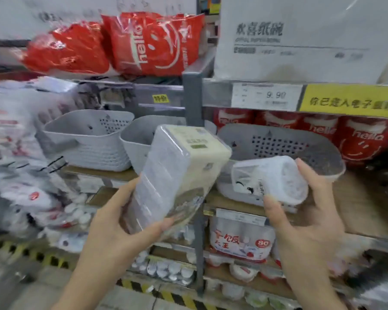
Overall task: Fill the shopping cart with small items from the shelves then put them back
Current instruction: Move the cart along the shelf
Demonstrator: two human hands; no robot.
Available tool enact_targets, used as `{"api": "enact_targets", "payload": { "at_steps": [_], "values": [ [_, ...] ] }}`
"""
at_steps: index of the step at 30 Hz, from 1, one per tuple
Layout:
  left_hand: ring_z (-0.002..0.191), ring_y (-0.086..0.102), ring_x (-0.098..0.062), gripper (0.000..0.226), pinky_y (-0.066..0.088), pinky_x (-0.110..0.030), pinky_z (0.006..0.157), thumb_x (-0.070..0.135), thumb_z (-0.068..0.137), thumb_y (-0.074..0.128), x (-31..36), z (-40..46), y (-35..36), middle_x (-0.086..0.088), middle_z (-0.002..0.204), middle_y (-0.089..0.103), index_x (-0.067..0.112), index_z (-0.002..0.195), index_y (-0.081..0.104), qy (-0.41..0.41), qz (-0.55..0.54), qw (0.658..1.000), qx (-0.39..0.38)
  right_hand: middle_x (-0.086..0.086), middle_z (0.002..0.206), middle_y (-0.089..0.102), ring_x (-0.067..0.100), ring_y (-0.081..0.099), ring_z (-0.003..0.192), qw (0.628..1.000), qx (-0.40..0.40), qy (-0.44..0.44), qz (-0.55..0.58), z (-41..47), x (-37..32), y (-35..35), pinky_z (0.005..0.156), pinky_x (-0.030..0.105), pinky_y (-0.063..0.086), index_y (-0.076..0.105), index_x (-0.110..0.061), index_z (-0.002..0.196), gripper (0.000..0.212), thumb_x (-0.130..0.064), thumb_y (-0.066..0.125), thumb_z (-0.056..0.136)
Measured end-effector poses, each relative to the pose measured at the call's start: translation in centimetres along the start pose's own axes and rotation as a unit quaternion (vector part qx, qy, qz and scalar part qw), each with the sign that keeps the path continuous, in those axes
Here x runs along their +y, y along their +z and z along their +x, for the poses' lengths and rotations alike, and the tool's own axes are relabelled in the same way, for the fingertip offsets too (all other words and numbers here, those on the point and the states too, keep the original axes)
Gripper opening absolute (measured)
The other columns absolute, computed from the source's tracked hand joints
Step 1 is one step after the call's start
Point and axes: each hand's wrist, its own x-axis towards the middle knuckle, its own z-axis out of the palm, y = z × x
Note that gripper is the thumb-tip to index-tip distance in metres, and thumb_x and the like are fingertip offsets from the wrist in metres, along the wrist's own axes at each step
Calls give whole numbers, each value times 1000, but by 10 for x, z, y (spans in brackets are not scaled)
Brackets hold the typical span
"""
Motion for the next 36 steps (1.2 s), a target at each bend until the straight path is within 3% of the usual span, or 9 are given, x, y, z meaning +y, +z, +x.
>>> {"api": "enact_targets", "payload": {
  "at_steps": [4, 7, 9, 12, 14, 18, 23, 30, 36],
  "values": [
    [93, 61, 13, 59, 45, -20, 78, 59, 49, 82, -38, -62, -72, 34, 100, 65, 47, 102, 59, -148, -66, 980, 116, -12, 125, 54, 14, 52, 120, 982, -141, 73, 101, -39, -31, 79, 97, 35, 47, 51, -52, 122, 55, -71, 62, 72],
    [97, 67, -5, 64, 49, -34, 85, 53, 48, 80, -62, -115, -122, 16, 103, 72, 30, 107, 66, -212, -84, 950, 214, -10, 123, 56, 15, 54, 119, 954, -232, 97, 166, -81, -50, 139, 96, 37, 48, 55, -45, 120, 54, -65, 68, 72],
    [90, 68, -3, 57, 49, -30, 79, 47, 50, 78, -71, -149, -152, 13, 97, 73, 27, 102, 68, -238, -81, 926, 281, -9, 123, 57, 13, 55, 118, 925, -295, 126, 203, -112, -63, 176, 96, 34, 49, 57, -43, 119, 54, -58, 71, 69],
    [74, 66, 4, 15, 48, -14, 64, 21, 76, 75, -86, -189, -193, 15, 83, 73, 23, 90, 68, -274, -81, 881, 377, -7, 121, 59, 13, 58, 115, 878, -375, 165, 249, -154, -83, 223, 95, 38, 50, 59, -46, 114, 52, -53, 74, 65],
    [73, 65, -4, 16, 48, -17, 61, 25, 74, 77, -98, -209, -217, 10, 80, 73, 20, 87, 69, -295, -76, 853, 423, -12, 118, 61, 11, 59, 113, 852, -415, 180, 262, -176, -96, 249, 92, 35, 51, 58, -43, 115, 52, -49, 74, 66],
    [81, 67, -14, 42, 45, -33, 72, 38, 55, 78, -120, -224, -255, 0, 85, 73, 20, 92, 70, -311, -107, 806, 492, -14, 115, 62, 7, 61, 108, 818, -465, 204, 271, -202, -109, 303, 86, 21, 52, 57, -28, 120, 55, -36, 76, 69],
    [68, 67, -4, 41, 46, -34, 72, 33, 56, 79, -164, -208, -304, 3, 81, 74, 13, 91, 69, -316, -166, 758, 546, -10, 113, 67, 8, 63, 106, 776, -522, 235, 266, -221, -111, 392, 88, 28, 53, 63, -33, 110, 45, -32, 74, 66],
    [59, 68, -8, 16, 49, -18, 45, 24, 87, 59, -235, -146, -407, 2, 71, 72, 10, 93, 64, -319, -185, 687, 626, -13, 106, 69, 9, 66, 99, 730, -570, 244, 287, -239, -119, 555, 87, 31, 55, 63, -31, 106, 41, -13, 80, 73],
    [78, 70, -19, 44, 55, -37, 70, 38, 70, 75, -286, -111, -479, -5, 86, 74, 10, 102, 62, -328, -182, 662, 649, -16, 104, 69, 5, 66, 96, 696, -618, 228, 287, -265, -130, 674, 78, 19, 54, 63, -22, 110, 47, -25, 84, 69]
  ]
}}
